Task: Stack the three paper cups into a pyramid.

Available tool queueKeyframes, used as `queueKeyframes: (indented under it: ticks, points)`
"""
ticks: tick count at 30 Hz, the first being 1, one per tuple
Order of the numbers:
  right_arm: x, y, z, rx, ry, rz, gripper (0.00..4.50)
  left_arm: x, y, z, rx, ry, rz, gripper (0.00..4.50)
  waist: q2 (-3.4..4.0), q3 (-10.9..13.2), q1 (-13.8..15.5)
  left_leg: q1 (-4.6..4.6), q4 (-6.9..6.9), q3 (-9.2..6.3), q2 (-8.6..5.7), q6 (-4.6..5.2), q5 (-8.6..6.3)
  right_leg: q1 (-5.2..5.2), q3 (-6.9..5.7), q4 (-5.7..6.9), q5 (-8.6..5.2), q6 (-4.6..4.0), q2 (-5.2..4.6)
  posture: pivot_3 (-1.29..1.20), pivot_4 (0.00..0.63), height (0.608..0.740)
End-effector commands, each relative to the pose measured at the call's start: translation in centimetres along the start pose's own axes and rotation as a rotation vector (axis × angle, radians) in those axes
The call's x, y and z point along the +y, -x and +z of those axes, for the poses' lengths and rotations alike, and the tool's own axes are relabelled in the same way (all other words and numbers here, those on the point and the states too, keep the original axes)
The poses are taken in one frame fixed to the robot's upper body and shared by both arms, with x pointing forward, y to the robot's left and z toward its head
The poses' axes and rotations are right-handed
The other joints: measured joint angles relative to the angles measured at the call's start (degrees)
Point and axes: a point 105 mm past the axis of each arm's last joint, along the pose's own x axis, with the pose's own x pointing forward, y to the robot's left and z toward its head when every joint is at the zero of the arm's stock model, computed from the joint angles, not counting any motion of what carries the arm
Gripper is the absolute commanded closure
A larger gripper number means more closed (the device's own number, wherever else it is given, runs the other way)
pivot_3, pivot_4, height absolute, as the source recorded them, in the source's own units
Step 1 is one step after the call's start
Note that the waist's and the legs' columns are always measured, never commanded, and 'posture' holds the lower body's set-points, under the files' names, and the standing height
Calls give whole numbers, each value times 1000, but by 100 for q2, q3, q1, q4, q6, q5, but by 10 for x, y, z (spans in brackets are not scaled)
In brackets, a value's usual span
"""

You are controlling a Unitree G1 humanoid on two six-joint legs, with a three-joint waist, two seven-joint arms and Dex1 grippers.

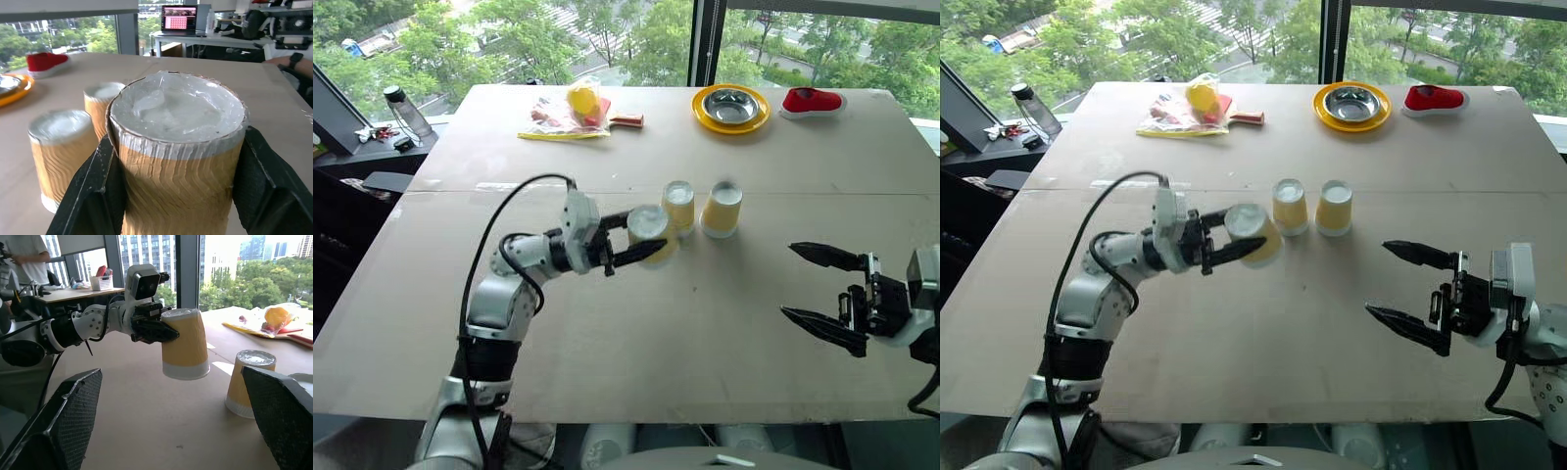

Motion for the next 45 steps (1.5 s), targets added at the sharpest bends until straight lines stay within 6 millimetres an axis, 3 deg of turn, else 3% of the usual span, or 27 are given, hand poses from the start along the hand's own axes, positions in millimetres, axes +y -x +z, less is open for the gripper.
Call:
queueKeyframes:
  ticks: [1,4,8,21,45]
  points:
    - [-14,-6,13,-56,29,-83,0,24,-15,13,76,-51,96,2311,0,0,-21,0,0,0,-3,0,0,1,-1,-1,0,1,0,0,150,740]
    - [-36,-9,17,-85,76,-218,0,40,-37,23,105,-64,112,2311,-1,2,-20,0,-2,-5,-5,-1,1,-1,-5,-1,0,1,4,0,150,740]
    - [-54,-6,10,-57,80,-349,0,53,-64,21,127,-80,134,2311,-2,2,7,-8,-2,-10,-7,-6,4,-3,-11,-6,-1,2,3,0,150,740]
    - [-48,2,-2,-25,105,-425,0,43,-110,28,57,-39,8,2311,-4,5,-18,-34,-10,5,-8,-21,13,-34,1,-4,-1,2,3,0,150,740]
    - [-38,-2,0,-92,74,-357,0,40,-99,4,139,-6,-41,2311,-4,5,-22,-29,-5,7,-8,-20,12,-33,6,5,-2,2,3,0,150,740]
